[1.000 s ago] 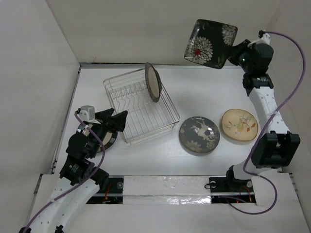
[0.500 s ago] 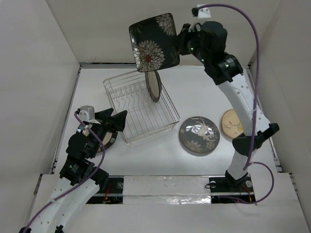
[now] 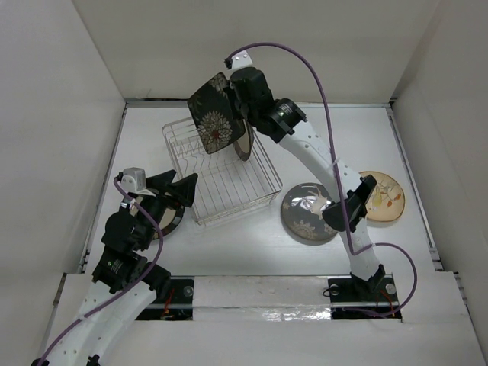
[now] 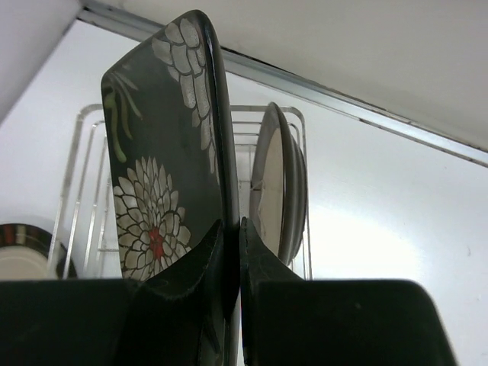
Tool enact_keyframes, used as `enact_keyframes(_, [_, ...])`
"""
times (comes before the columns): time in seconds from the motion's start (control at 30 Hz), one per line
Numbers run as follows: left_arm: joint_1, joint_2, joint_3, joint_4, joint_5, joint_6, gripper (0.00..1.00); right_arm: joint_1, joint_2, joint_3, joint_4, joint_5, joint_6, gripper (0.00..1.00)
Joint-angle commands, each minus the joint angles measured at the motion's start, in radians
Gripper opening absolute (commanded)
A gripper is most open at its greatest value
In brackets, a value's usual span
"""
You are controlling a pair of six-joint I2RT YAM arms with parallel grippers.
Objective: Load the plates into the dish rack
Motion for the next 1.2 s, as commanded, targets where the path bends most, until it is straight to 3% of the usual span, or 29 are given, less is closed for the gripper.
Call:
enact_keyframes(0.0, [-0.006,-0.017,0.015,0.041,0.001,0.013,0.7,0.0,-0.041,0.065,0.197,0.148,-0.026,0.0])
enact_keyframes(0.33, [-0.006,0.003,0.012,0.041,0.013,0.013,0.7,0.009,0.008,0.033,0.148,0.336,-0.097,0.0])
enact_keyframes(0.93, [-0.006,-0.003,0.012,0.048,0.022,0.011,0.7,0.018,0.048,-0.021,0.079,0.372,-0.152,0.0])
enact_keyframes(1.17, [-0.006,0.0,0.012,0.048,0.03,0.008,0.7,0.041,0.068,-0.024,0.077,0.458,-0.187,0.0])
